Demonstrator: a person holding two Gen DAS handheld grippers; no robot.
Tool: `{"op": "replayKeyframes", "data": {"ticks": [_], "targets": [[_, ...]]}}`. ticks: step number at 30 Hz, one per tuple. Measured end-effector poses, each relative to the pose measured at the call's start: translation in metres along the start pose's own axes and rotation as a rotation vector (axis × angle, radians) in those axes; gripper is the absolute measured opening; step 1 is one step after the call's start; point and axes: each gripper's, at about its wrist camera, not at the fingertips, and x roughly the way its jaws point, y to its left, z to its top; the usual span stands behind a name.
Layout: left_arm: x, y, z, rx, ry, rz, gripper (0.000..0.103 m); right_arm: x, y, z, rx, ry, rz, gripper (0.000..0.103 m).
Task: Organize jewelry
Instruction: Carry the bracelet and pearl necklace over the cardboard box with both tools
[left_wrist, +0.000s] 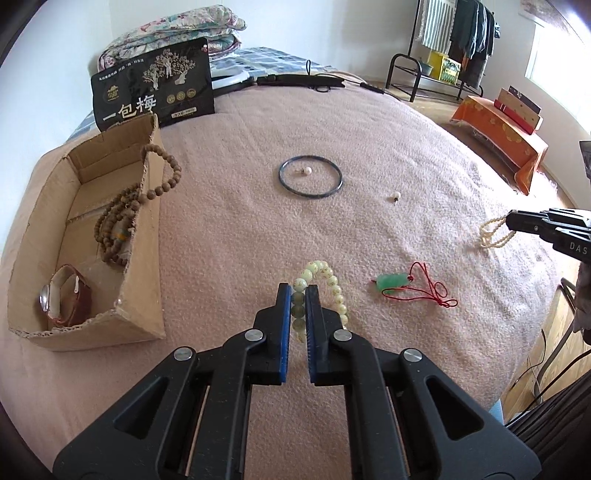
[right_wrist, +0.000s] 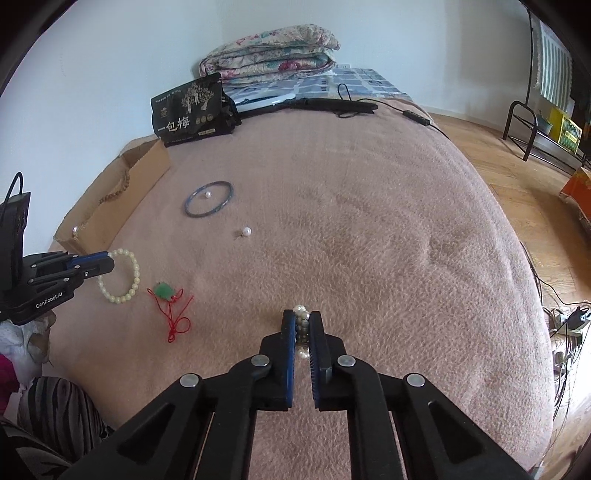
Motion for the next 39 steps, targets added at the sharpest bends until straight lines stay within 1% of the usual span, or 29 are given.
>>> {"op": "replayKeyframes", "data": {"ticks": [11,19,24,31,39], "targets": [[-0.035,0.006,0.008,-0.009,-0.08,0.006,0.005,-0.043,0.011,0.023,-0.002,-0.091,0.013,0.004],[-0.065,0.031,0.009,-0.052,-0.135,0.029,0.005,-0.061,0.035,0.04,-0.04,-0.135,0.038,0.004],[-0.084,0.053,0.008,-0.08,-0.166,0.05,0.005,-0.065,0.061,0.054,-0.082,-0.159,0.066,0.004],[-0.102,0.092,0.012,-0.12,-0.201,0.088,0.005,-0.059,0.108,0.08,-0.156,-0.177,0.113,0.004],[-0.107,0.136,0.02,-0.165,-0.226,0.119,0.005,-0.045,0.167,0.108,-0.244,-0.186,0.178,0.004]]}}
